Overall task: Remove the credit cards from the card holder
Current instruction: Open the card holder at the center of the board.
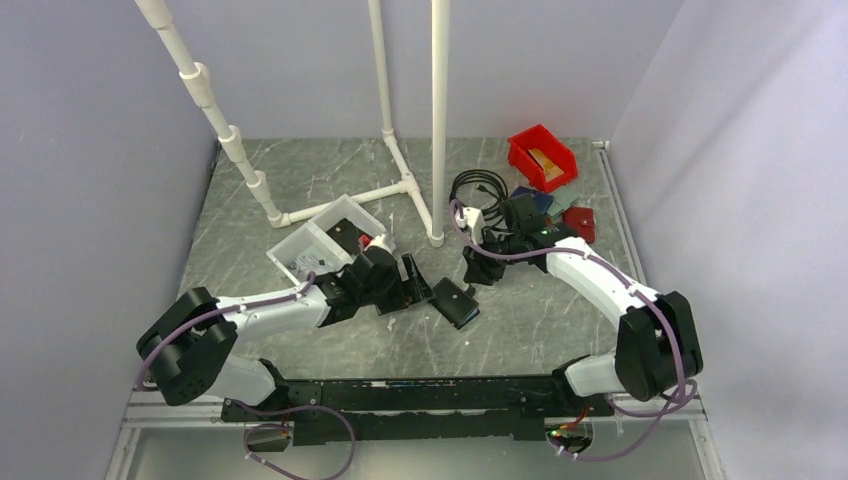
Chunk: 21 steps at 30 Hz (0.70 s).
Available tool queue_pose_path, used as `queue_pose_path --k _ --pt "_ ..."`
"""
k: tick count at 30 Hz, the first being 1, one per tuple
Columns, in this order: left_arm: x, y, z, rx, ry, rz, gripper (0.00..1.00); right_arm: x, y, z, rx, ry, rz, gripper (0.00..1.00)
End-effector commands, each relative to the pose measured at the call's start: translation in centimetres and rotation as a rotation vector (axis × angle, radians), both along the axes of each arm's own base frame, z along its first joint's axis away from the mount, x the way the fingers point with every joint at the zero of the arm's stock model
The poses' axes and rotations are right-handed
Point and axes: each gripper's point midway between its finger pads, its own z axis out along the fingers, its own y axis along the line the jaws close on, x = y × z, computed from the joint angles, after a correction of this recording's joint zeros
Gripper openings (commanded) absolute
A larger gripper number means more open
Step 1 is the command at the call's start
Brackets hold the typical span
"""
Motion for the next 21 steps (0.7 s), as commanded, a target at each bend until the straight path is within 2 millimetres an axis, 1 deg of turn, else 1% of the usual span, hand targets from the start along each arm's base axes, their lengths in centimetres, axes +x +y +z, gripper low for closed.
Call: queue_pose_path --k 1,2,5,7,8,9,11,14,16,21 --pt "1.0 -1.2 0.7 -0.024 -0.019 0.02 0.84 -1.4 1.8 -1.2 0.007 0.042 0.074 0.24" --pt "0.9 -1.3 0.5 -0.024 -0.016 0.02 0.83 -1.6 2.2 -1.6 -0.004 0.056 0.086 0.19" --pt "0.9 -1.5 -0.2 -0.026 -0.002 0.028 0.81 -1.8 2.5 -3.0 -0.052 0.094 0.079 0.05" --pt "0.9 -1.6 -0.6 -0.024 0.006 0.03 0.8 -1.5 2.4 -4.2 -0.096 0.113 0.058 0.01" --pt "0.9 -1.6 -0.8 -0.022 0.008 0.031 0.8 -1.1 2.0 -4.8 -0.13 0.117 0.034 0.0" --pt "0.9 -1.6 -0.9 -0.02 0.011 0.03 0.79 -0.9 1.7 -5.5 -0.157 0.126 0.015 0.0" --pt "0.9 -1.6 -1.1 -0.017 0.014 0.032 0.79 -0.1 1.2 -6.0 -0.197 0.114 -0.026 0.0" --pt "0.9 -1.6 -1.4 -0.018 0.013 0.031 0.79 0.6 0.6 -6.3 -0.224 0.088 -0.066 0.0" --pt "0.9 -1.7 -1.4 -0.021 0.011 0.027 0.79 0.5 0.6 -6.4 -0.227 0.095 -0.067 0.01" --pt "0.5 -2.4 -1.7 -0.054 -0.005 -0.028 0.76 0.3 0.8 -6.7 -0.225 0.122 -0.061 0.18"
